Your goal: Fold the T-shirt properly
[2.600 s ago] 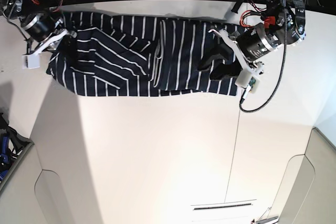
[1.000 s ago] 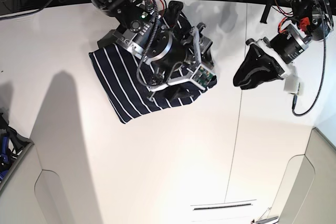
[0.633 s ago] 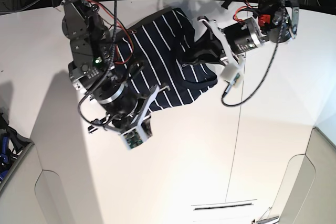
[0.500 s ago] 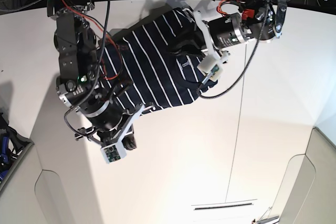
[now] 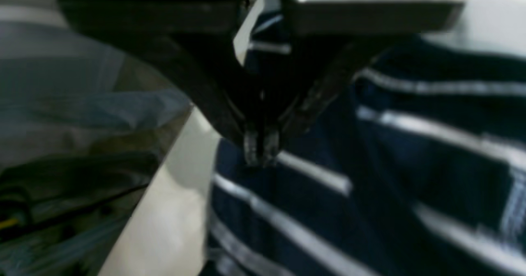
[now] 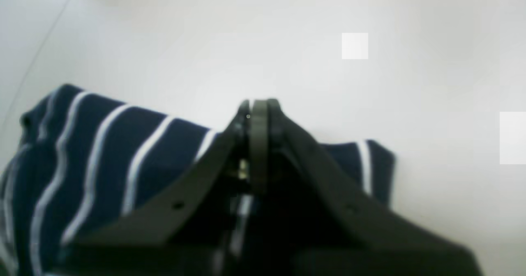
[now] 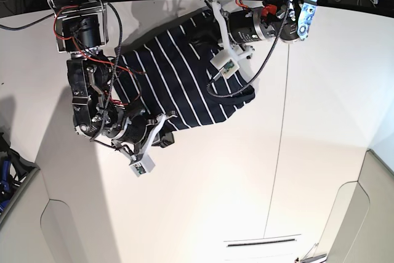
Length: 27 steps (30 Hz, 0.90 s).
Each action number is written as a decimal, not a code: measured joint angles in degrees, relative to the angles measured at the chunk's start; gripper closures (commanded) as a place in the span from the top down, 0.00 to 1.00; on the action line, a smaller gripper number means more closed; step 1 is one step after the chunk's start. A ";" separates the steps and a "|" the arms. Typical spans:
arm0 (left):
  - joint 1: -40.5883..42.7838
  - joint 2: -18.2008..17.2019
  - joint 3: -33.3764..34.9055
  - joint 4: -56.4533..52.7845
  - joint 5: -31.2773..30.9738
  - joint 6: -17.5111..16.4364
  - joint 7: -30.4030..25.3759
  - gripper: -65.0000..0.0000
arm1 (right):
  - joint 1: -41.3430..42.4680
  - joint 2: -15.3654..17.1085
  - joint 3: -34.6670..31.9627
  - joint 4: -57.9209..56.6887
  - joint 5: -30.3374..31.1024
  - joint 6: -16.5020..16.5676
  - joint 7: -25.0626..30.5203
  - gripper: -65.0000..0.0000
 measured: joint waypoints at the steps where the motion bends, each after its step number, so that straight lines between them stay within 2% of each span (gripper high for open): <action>1: -0.66 0.00 0.02 -0.63 0.57 0.66 0.02 0.02 | 0.00 0.39 0.00 0.00 0.31 0.11 0.07 0.00; 6: -4.26 -0.20 -0.11 -2.67 3.96 3.67 -0.31 0.02 | -0.46 4.52 0.00 0.04 3.08 0.13 -2.12 0.00; 10: -4.72 -0.66 -0.04 -3.50 6.27 3.61 -1.03 0.02 | -2.12 8.13 0.02 0.07 8.24 0.79 -2.43 0.00; 13: -6.21 -1.88 0.11 -3.63 7.98 3.23 -0.85 0.02 | -4.50 9.27 0.02 0.24 11.34 0.83 -3.91 0.00; 17: -9.99 -3.37 -0.11 -3.78 11.30 4.13 -0.22 0.02 | -8.55 9.70 1.36 3.67 14.03 1.42 -4.44 0.00; 20: -12.22 -3.32 -0.04 -4.02 13.55 6.84 -0.07 0.02 | -13.51 9.68 2.75 8.74 15.17 1.57 -4.81 0.00; 24: -13.79 -3.32 -0.02 -4.09 16.13 6.86 -1.18 0.02 | -19.69 9.66 3.28 16.39 17.64 1.49 -7.08 0.00; 27: -15.04 -3.32 -0.04 -4.17 16.76 6.88 -1.84 0.02 | -22.56 7.65 3.28 20.28 17.90 1.62 -8.17 0.00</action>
